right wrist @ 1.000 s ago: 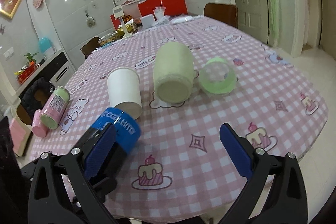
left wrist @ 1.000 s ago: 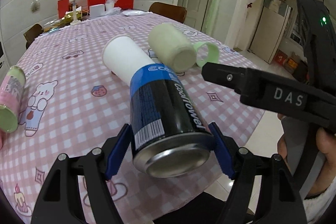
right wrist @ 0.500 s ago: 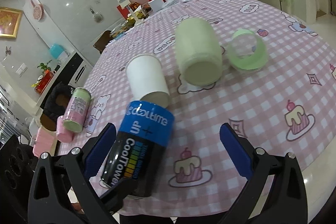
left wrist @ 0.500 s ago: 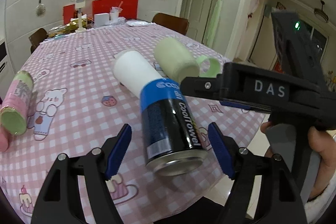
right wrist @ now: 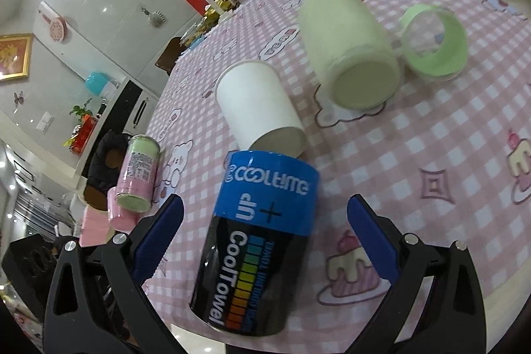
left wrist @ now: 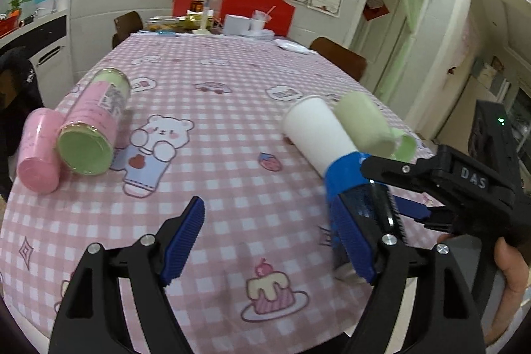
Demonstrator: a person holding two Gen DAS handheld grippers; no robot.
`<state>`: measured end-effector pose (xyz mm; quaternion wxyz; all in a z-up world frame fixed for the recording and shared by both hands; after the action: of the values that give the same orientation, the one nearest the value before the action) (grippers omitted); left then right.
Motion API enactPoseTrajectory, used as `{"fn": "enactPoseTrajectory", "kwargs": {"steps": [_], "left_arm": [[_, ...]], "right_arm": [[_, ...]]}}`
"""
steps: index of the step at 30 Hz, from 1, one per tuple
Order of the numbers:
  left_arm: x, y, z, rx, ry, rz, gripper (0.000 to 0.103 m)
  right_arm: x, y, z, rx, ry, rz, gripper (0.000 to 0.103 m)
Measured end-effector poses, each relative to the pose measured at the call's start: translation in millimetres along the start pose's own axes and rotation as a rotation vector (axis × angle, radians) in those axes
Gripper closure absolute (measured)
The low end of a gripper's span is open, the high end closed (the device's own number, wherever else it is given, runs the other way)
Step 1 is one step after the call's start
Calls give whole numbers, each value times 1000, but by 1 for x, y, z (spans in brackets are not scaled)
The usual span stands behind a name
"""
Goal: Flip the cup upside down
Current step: 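Lift the can with the right gripper and rotate it open end up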
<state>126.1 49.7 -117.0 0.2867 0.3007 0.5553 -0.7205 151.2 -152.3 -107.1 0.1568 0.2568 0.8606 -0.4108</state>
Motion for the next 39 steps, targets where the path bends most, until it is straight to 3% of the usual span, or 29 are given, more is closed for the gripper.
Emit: {"fn": "enactPoseTrajectory", "kwargs": {"steps": [6, 10, 17, 27, 33, 39], "left_arm": [[-4, 3, -4, -12, -5, 3, 25], [-8, 7, -1, -26, 1, 6, 25], [-10, 11, 4, -29, 5, 1, 25], [-7, 8, 14, -9, 24, 8, 25], [-4, 4, 23, 28, 40, 16, 25], [-4, 4, 28, 32, 46, 18, 25]], "right_arm": [[-1, 9, -2, 12, -9, -19, 9], [-2, 15, 1, 25, -13, -34, 34], [-1, 14, -2, 17, -47, -31, 34], [5, -16, -25, 134, -231, 118, 35], [8, -33, -34, 271, -338, 250, 36], [11, -36, -36, 355, -403, 299, 37]]}}
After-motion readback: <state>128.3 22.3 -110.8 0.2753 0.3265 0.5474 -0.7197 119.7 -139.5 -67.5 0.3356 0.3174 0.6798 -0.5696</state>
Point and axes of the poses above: each gripper's, at about its wrist camera, not at the fingertips, and y roughly the way its jaws point, z to its right, x to its underside, the point moved 1 cm from there along y, roughly the way its jaws point, and after that the axes turned 3 degrees about -x, right-handed, at the moved point
